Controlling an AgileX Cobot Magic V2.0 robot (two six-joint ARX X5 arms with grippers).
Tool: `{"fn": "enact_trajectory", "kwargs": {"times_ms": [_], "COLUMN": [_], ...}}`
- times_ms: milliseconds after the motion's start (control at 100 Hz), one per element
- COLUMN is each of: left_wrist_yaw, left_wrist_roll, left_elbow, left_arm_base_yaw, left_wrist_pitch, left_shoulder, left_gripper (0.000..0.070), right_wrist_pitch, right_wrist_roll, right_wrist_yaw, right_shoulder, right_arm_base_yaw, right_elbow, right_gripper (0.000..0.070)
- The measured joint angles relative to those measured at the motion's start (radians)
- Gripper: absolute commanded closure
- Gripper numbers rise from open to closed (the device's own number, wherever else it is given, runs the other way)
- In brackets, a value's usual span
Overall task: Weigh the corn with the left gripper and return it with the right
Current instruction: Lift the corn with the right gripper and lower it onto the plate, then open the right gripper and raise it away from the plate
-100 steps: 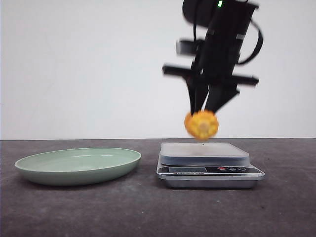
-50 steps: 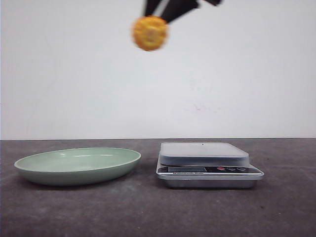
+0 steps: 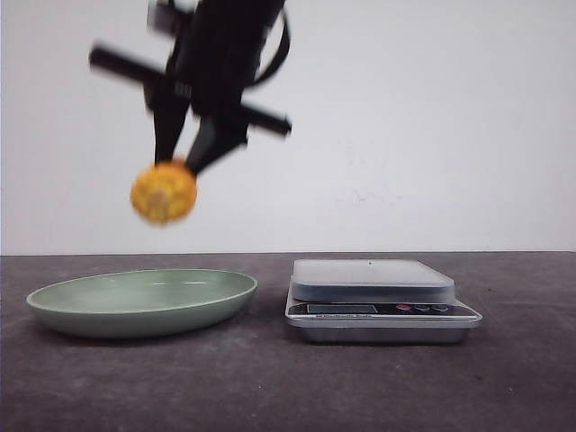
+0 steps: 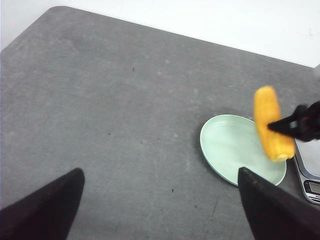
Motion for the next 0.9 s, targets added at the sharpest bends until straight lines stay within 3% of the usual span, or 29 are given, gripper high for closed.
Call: {"fn": "enact_trajectory", "kwargs": {"times_ms": [140, 180, 240, 340, 400, 690, 900], "left_wrist_yaw": [0.000, 0.000, 0.000, 0.000, 0.000, 0.000, 0.000], "left_wrist_roll": [0.000, 0.000, 0.000, 0.000, 0.000, 0.000, 0.000], "left_elbow": [0.000, 0.000, 0.000, 0.000, 0.000, 0.000, 0.000], "left_arm_base_yaw": [0.000, 0.000, 0.000, 0.000, 0.000, 0.000, 0.000], "left_wrist_pitch": [0.000, 0.000, 0.000, 0.000, 0.000, 0.000, 0.000], "left_shoulder": [0.000, 0.000, 0.000, 0.000, 0.000, 0.000, 0.000], "left_gripper": [0.0115, 0.0115, 0.0115, 0.0115, 0.0115, 0.0115, 0.0115], "right_wrist_pitch": [0.004, 0.003, -0.002, -0.002, 0.018, 0.006, -0.063], "right_wrist_roll": [0.032, 0.037, 0.041, 0.042, 0.042, 0.015, -0.074], "right_wrist_yaw": [-0.046, -0.047, -0.047, -0.049, -0.048, -0.055, -0.070], "right_shoulder": [0.068, 0.085, 0.102, 0.107, 0.106, 0.078, -0.142], "right_arm_base_yaw": [-0.007, -0.007, -0.006, -0.006, -0.005, -0.019, -0.116], "right_elbow": [0.000, 0.000, 0.000, 0.000, 0.000, 0.000, 0.000], "right_gripper": [0.0699, 0.0669, 0.0561, 0.0270, 0.0188, 0.0185, 0.0186]}}
